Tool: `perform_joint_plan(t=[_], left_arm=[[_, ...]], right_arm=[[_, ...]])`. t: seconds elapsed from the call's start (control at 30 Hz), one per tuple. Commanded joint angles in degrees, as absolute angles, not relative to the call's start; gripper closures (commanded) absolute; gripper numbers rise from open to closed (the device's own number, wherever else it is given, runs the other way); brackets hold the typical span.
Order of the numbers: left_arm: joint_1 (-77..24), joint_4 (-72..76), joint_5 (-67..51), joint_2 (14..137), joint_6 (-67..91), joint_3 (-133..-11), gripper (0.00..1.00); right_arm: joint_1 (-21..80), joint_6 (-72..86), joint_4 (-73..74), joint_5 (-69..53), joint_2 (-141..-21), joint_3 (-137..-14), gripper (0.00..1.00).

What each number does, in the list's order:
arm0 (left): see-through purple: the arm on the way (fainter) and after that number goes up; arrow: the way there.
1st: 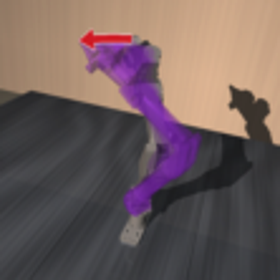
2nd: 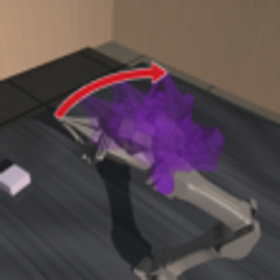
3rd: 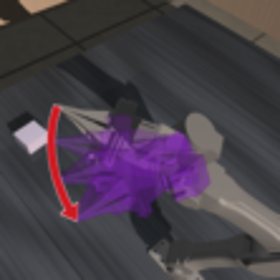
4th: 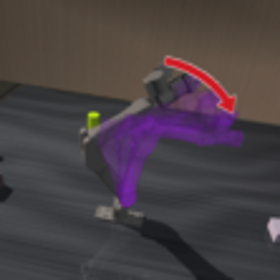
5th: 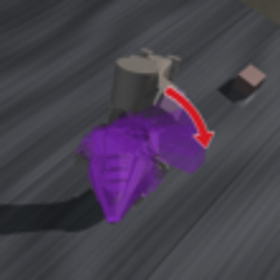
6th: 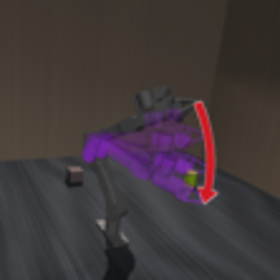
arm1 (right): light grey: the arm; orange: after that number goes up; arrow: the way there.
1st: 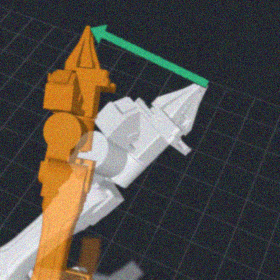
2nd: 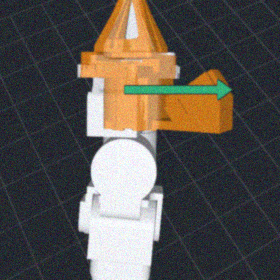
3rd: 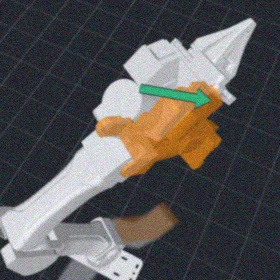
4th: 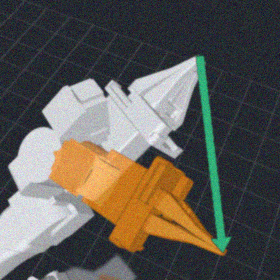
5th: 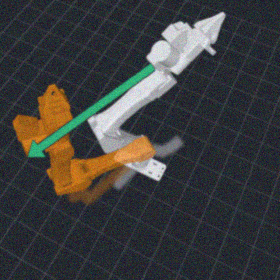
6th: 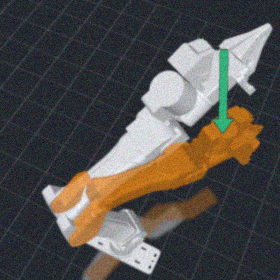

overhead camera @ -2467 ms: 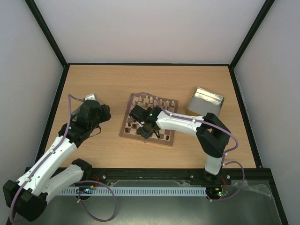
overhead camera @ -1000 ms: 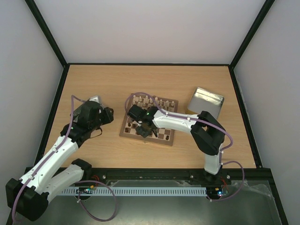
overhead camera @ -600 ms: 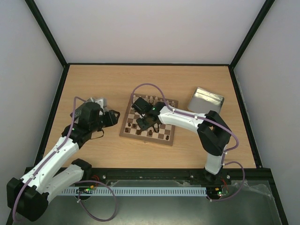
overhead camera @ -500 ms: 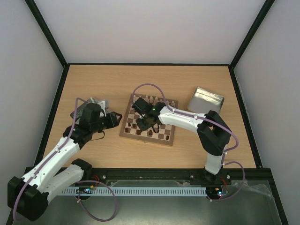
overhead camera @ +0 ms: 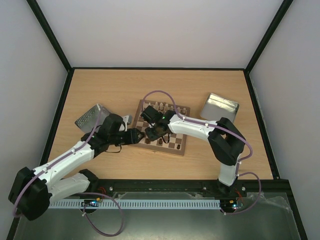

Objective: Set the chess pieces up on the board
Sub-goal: Move the chess piece to the chessboard.

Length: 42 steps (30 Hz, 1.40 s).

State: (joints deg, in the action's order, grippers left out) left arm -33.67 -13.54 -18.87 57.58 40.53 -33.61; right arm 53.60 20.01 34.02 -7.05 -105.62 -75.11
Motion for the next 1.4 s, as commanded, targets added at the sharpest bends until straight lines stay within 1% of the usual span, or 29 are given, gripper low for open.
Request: perform_joint_plan(t=[0.0,0.13,0.3,0.53,0.6,1.07,1.37], left_arm=[[-35.4,-10.7,-21.2,60.1,42.3,-32.8,0.45],[-36.4,-9.7,-23.1,63.0,42.4,-32.9,0.51],[-37.5,-9.6,-23.0,65.6,42.6,-32.9,0.55],[-37.8,-7.7,-20.4,66.7,46.0,-32.6,0.62],[-37.8,-6.9,-19.9,66.9,47.2,-32.6,0.63],[-37.9,-5.4,-19.5,71.0,48.6,-32.6,0.64],[-38.1,-5.4,-18.7,72.2,48.5,-32.8,0.65]], right_arm=[[53.7,20.6,34.0,-5.6,-106.5,-74.0,0.66],[53.7,20.5,33.8,-5.9,-106.8,-73.5,0.67],[53.7,20.4,33.7,-5.8,-107.1,-73.3,0.68],[53.7,20.4,33.4,-5.4,-107.2,-73.0,0.68],[53.7,20.4,33.4,-5.1,-107.3,-72.8,0.70],[53.7,20.7,33.3,-1.8,-106.8,-72.3,0.71],[53.7,20.8,32.5,-2.7,-105.0,-72.3,0.71]])
